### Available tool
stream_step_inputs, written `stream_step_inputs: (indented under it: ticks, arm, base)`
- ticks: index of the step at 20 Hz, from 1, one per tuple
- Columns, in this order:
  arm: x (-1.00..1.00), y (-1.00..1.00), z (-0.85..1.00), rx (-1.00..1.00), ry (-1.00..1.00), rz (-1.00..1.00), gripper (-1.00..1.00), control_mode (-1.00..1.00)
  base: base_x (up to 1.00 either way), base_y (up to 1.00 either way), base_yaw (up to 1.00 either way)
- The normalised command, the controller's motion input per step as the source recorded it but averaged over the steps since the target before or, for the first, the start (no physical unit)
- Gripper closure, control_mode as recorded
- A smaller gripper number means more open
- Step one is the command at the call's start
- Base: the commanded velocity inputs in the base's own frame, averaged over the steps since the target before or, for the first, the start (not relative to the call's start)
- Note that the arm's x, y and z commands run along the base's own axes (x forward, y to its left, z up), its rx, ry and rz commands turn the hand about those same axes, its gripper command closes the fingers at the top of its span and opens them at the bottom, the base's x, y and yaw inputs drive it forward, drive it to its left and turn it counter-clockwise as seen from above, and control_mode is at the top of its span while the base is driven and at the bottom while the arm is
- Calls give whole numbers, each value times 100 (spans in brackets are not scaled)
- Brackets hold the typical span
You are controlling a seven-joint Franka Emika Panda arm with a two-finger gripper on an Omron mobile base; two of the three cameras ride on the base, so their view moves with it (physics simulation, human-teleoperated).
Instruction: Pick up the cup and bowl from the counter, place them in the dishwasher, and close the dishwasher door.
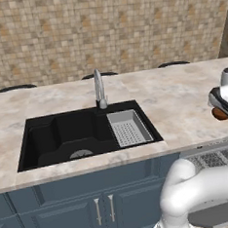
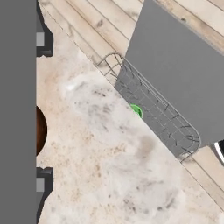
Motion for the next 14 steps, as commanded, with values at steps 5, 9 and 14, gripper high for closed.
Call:
stream_step_inputs:
  ticks: [5, 9, 14]
  arm:
    - [12, -35, 0, 0, -2, 0, -100, -100]
    - [7, -13, 0, 4, -5, 0, -100, -100]
    - [1, -1, -9, 3, -5, 0, -100, -100]
  base:
    - [0, 0, 0]
    - [0, 0, 0]
    - [0, 0, 0]
